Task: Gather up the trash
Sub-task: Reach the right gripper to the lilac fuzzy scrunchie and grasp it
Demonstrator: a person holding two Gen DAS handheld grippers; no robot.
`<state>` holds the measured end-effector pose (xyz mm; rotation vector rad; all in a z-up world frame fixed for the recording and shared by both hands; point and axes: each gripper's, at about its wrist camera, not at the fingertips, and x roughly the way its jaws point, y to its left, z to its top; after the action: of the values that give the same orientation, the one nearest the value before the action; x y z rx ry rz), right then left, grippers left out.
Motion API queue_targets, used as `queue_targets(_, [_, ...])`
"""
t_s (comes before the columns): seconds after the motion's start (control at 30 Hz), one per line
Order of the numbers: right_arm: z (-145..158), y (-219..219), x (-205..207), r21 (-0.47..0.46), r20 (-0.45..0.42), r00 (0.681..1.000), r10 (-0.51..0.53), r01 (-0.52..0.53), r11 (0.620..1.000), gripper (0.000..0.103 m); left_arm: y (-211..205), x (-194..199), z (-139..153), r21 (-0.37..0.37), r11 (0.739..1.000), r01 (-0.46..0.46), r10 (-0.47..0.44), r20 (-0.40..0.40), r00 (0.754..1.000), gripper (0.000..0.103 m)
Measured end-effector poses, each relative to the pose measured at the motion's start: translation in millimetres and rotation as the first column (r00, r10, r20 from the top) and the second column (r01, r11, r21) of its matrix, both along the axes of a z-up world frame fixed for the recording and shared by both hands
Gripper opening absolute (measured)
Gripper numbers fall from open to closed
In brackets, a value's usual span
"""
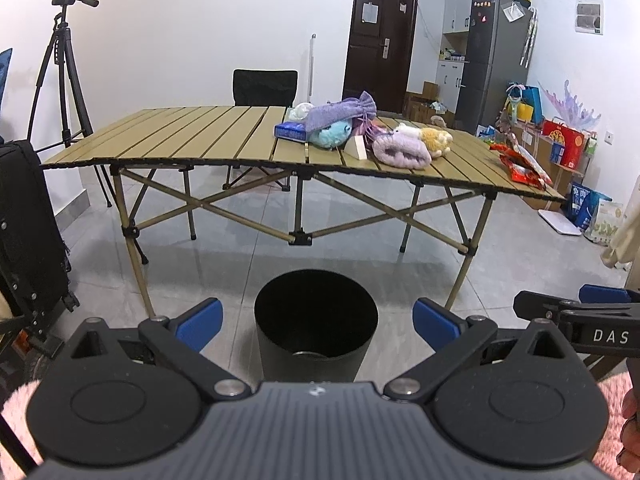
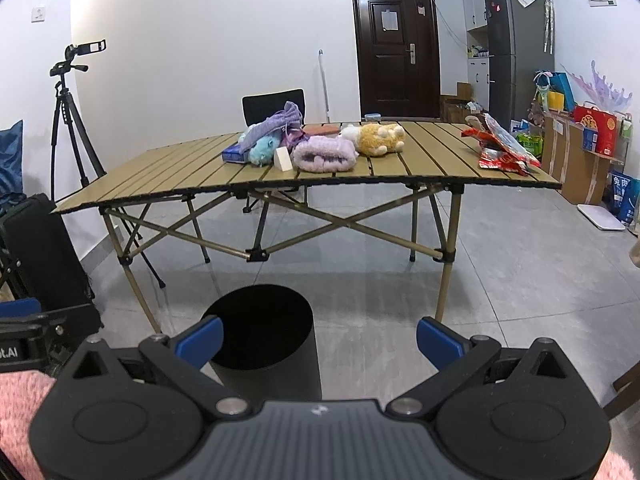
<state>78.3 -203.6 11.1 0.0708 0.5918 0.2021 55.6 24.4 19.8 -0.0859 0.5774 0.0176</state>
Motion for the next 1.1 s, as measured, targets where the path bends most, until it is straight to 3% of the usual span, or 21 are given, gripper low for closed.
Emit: queue_targets(1.1, [15, 18, 162, 0.029, 0.069, 0.998, 0.000, -0.002, 1.000, 0.103, 31, 158, 11, -0.052, 0.999, -0.015, 0.018, 0.057, 0.998, 0.103])
